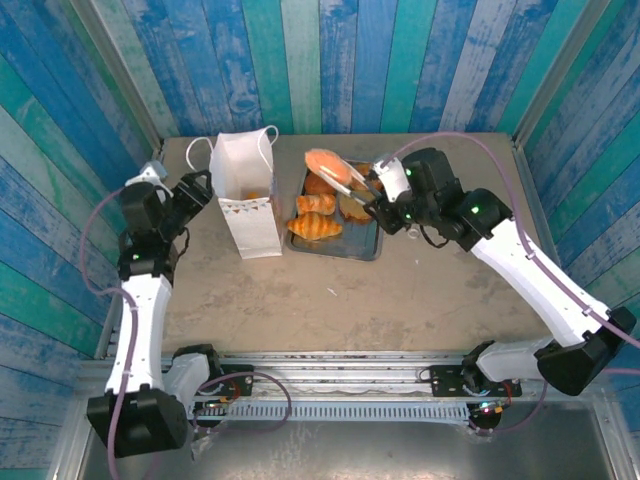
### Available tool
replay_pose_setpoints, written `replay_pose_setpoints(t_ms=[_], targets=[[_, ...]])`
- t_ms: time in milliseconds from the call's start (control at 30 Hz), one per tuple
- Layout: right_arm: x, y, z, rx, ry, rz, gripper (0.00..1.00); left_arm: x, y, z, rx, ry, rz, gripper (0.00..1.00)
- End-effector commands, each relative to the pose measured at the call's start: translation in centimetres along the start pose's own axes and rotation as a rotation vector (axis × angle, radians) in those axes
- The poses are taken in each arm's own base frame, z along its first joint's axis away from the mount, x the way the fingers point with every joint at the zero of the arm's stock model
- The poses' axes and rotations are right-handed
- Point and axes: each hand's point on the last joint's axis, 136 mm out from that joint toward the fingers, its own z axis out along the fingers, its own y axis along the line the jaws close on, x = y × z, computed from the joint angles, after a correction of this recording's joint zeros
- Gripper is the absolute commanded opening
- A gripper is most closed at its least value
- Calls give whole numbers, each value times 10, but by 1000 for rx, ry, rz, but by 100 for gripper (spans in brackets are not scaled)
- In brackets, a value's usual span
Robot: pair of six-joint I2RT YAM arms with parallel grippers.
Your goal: Place the fake bread into the paper bag
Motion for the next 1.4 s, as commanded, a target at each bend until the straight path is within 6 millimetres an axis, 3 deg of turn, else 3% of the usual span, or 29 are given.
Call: replay_pose_setpoints(t_ms=[0,267,400,567,700,933,1133,1367], targets=[[-60,25,-16,-56,-184,-46,34,-1,-13,8,126,25,-105,75],[-114,83,4,-187,-292,-91,34,3,-13,14,205,67,-143,75],[-127,92,31,-219,-304,-22,34,11,-10,21,217,108,-164,73],[-130,105,60,-271,-273,16,34,18,0,28,205,122,-182,62],[-129,117,71,-326,-263,32,34,21,4,32,196,132,-186,49],[-130,135,72,-433,-280,31,34,25,11,36,185,140,-195,37],[-141,138,55,-447,-361,9,34,26,11,38,187,149,-192,30],[-115,132,84,-397,-246,22,34,25,10,37,190,141,-188,22]])
